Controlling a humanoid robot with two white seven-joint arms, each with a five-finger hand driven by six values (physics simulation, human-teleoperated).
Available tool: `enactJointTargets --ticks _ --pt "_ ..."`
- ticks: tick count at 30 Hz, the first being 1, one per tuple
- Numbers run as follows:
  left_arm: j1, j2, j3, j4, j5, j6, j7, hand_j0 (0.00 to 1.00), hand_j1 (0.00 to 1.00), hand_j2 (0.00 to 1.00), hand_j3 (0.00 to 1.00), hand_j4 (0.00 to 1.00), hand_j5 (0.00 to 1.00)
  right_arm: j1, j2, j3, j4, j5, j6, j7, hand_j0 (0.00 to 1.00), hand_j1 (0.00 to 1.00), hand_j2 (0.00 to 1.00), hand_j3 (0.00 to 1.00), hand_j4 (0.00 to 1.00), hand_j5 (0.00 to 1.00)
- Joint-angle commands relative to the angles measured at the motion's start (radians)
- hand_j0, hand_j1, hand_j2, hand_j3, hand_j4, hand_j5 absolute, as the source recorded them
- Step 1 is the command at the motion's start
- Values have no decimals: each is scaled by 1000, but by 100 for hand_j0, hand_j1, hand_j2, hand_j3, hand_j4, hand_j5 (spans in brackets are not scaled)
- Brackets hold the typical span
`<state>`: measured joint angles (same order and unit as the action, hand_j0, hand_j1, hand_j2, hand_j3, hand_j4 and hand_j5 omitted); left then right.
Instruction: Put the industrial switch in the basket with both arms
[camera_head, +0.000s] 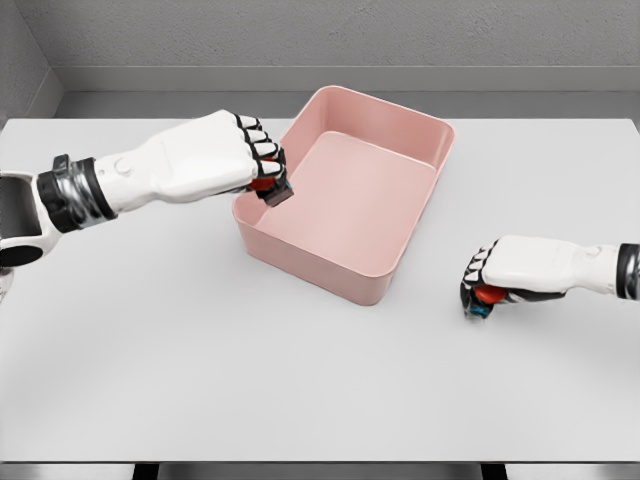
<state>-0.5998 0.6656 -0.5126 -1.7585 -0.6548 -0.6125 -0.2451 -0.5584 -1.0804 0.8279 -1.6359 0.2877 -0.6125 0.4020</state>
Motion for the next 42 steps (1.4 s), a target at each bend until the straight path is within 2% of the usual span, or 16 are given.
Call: enactJointTargets --ticks 1,7,9,16,25,29,30,33,37,42 --pt "-2 -41 -3 4 4 2 -26 34 34 34 34 34 34 -2 -1 -6 2 -21 2 -2 48 48 48 48 48 48" --pt "-44 -136 -47 50 -46 2 -45 34 34 34 34 34 34 -15 -1 -18 16 -48 2 0 46 46 46 46 46 46" --pt "-49 -176 -49 96 -58 2 -62 34 34 34 34 34 34 -25 -1 -19 16 -59 2 1 45 45 45 45 45 45" --pt "-92 -277 -116 234 -108 2 -62 34 34 34 34 34 34 -52 2 -19 30 -94 2 3 44 44 44 44 44 44" --pt "-120 -331 -152 395 -121 2 -62 34 34 34 34 34 34 -109 4 -19 33 -131 2 6 43 43 43 43 43 43" --pt "-130 -351 -158 448 -123 2 -62 34 34 34 34 34 34 -126 23 -18 34 -131 2 6 43 43 43 43 43 43" --pt "-130 -351 -158 448 -121 2 -62 36 36 36 36 36 36 -132 25 -18 34 -131 2 6 43 43 43 43 43 43" --pt "-138 -353 -158 441 -118 2 -62 60 60 60 60 60 60 -138 25 -18 34 -137 2 6 42 42 42 42 42 42" --pt "-137 -356 -158 438 -120 2 -63 66 66 66 66 66 66 -153 28 -18 34 -139 2 6 42 42 42 42 42 42" --pt "-137 -357 -158 433 -118 2 -69 67 67 67 67 67 67 -169 31 -18 34 -150 2 6 41 41 41 41 41 41"
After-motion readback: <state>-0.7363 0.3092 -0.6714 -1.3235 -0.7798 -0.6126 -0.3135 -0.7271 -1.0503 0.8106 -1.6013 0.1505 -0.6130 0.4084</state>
